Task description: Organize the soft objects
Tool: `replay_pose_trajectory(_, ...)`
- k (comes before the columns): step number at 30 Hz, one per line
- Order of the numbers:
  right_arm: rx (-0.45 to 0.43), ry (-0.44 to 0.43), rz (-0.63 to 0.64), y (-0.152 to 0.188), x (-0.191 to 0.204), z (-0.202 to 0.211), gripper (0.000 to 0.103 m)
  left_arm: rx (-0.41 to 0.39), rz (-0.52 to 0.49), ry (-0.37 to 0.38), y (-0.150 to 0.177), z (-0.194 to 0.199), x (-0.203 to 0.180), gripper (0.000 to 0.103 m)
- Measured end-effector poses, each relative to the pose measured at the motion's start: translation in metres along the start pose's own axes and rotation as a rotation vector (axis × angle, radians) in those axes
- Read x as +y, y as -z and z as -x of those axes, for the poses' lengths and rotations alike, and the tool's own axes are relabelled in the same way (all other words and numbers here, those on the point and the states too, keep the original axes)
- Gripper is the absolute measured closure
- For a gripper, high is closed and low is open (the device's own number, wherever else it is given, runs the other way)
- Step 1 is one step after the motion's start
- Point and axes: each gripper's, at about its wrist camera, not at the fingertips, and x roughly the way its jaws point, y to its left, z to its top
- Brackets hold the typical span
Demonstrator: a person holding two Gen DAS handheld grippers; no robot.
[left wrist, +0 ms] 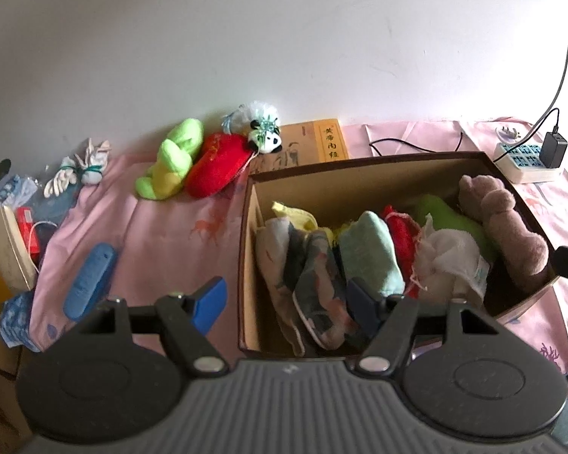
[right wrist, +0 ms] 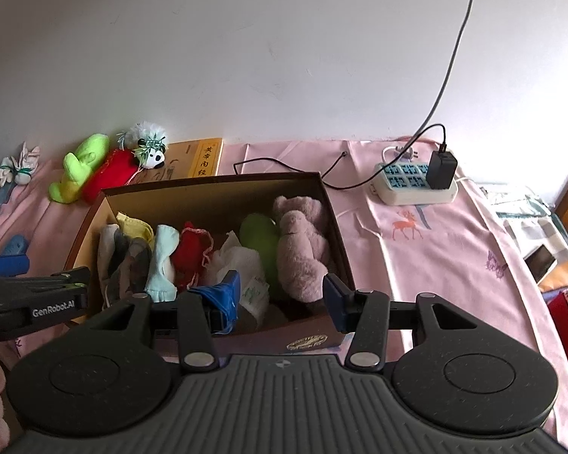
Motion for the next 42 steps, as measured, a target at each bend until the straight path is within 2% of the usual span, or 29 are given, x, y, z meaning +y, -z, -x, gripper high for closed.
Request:
replay_pose_trajectory(6,0.001,0.0,-0.024,0.005,0.0,0.0,0.071,0.007,0.034,0.005,0.003,0.0,0.003,0.033)
replay_pose_trajectory(24,-0.017,-0.013,-0.005,0.006,0.006,-0.01,0.07,-0.01,0.053,-0.022,0.002,-0.001,0.012,0.033)
replay_pose_trajectory(42,0.016,-0.03,0.002,0.007,0.006,-0.025,0.07,0.026,0.055,-0.02,0.002,-0.014,0.008,0.033)
